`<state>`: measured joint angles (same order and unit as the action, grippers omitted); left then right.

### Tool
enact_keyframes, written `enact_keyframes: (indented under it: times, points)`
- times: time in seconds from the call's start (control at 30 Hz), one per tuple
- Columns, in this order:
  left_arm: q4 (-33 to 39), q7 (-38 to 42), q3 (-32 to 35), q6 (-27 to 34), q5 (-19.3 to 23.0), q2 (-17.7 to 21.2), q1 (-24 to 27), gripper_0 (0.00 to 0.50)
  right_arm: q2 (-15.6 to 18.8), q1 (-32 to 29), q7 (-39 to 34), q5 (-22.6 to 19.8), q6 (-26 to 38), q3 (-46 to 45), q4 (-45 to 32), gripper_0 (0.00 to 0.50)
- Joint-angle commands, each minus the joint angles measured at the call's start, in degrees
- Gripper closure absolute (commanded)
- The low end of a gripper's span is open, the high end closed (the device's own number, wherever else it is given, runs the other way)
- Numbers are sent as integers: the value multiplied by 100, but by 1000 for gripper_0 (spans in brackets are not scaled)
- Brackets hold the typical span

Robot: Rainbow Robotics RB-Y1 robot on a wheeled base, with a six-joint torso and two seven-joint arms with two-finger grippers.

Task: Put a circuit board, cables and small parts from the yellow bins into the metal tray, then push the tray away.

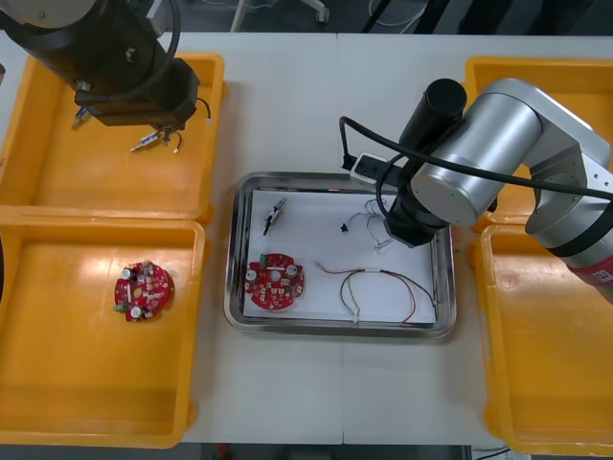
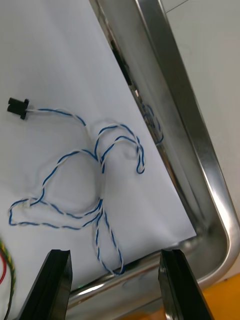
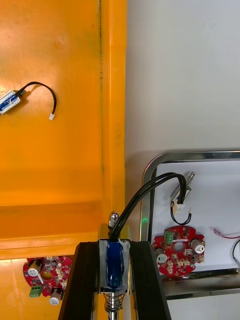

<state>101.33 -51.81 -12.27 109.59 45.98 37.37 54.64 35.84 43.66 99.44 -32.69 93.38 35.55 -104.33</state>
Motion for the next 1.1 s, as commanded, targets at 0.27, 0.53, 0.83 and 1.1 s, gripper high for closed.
enact_keyframes:
  times: [0.27,0.53,0.83,1.1]
  points:
    - [273,286,-57,41,69,-45,-42,500,-42,380,-407,-712,1662,-1261,-729,0]
    - [299,338,-57,41,131,-54,-42,500,231,380,-601,-1161,1662,-2114,-1221,0]
    - [405,497,-391,41,69,-116,-15,500,820,151,-1163,-1837,1662,-2773,-1476,0]
    - [422,1006,-892,-113,87,-265,178,500,1646,-631,-1910,-2391,1662,-3670,-1749,0]
